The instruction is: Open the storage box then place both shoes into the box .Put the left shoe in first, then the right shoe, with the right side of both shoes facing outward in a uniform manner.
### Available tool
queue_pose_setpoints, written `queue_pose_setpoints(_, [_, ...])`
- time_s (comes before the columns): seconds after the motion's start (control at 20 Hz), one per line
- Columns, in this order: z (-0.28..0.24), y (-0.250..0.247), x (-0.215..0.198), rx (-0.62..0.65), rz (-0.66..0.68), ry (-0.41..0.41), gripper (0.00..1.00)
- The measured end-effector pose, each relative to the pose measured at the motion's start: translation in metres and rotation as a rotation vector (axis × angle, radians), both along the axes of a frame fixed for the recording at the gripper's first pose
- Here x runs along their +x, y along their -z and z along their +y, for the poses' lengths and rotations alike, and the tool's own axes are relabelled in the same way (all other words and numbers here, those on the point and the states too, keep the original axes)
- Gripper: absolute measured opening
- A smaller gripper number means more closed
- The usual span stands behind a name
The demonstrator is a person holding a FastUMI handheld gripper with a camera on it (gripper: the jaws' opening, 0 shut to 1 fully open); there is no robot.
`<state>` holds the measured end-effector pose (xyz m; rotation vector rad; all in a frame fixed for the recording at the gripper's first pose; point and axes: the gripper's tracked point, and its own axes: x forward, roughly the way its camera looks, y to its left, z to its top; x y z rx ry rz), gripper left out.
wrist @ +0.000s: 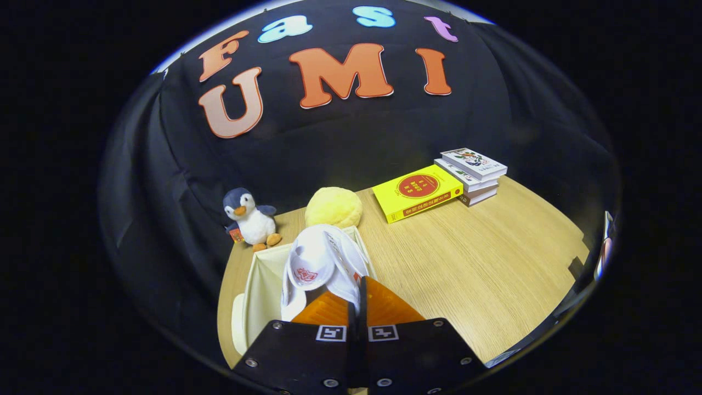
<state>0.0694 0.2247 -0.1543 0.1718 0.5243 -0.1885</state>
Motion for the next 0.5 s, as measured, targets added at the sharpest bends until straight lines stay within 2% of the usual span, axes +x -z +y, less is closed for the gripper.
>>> queue_pose_setpoints(0.3, [0.003, 0.022, 0.009, -0.052, 0.030, -0.001, 0.00])
queue_pose_setpoints(0.5, [0.000, 0.039, 0.000, -0.072, 0.074, -0.003, 0.00])
